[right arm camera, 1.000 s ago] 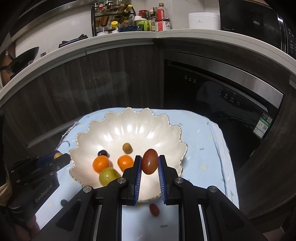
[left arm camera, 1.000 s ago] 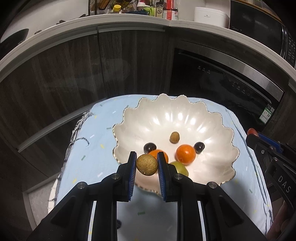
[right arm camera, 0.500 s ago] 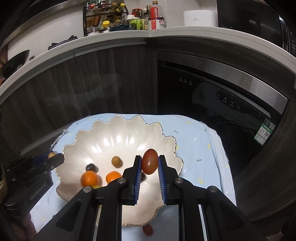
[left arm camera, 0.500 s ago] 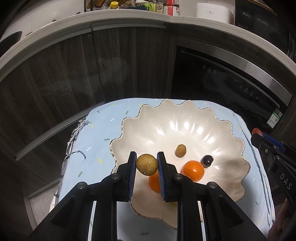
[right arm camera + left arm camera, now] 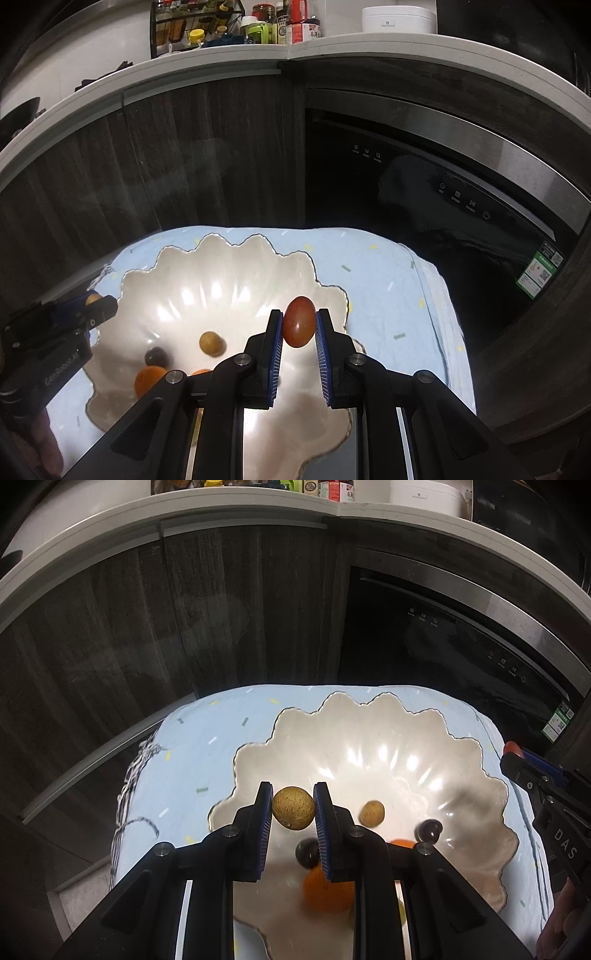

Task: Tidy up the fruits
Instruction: 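Carry the brown fruit and red grape toward the white bowl with both tools, then open both tools, dropping the brown fruit and red grape into the bowl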

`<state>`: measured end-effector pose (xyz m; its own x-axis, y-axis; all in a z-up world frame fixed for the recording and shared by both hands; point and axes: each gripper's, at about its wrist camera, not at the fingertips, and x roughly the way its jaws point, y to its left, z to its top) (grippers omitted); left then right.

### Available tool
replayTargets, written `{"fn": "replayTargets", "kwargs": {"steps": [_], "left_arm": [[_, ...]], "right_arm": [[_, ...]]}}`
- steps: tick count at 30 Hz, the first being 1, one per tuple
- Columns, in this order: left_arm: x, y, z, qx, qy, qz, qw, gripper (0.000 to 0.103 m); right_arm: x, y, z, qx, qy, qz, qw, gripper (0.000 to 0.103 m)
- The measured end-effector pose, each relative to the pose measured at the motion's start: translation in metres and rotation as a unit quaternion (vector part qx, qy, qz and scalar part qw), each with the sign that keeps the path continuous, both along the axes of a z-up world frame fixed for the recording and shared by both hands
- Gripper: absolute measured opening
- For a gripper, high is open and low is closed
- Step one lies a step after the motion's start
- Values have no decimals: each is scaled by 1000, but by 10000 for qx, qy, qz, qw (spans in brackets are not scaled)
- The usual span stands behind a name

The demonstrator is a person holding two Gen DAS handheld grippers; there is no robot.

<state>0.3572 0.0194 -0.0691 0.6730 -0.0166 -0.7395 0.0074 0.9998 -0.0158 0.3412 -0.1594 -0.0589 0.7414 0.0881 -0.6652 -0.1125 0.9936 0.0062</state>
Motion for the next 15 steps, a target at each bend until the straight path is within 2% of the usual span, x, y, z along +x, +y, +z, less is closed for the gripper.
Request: {"fn": "replayTargets", "kwargs": {"steps": [15], "left_arm": [[27, 0, -20, -52, 343, -103, 9993, 23]], "right_arm": [[26, 2, -17, -37, 307, -18, 9995, 19]]}}
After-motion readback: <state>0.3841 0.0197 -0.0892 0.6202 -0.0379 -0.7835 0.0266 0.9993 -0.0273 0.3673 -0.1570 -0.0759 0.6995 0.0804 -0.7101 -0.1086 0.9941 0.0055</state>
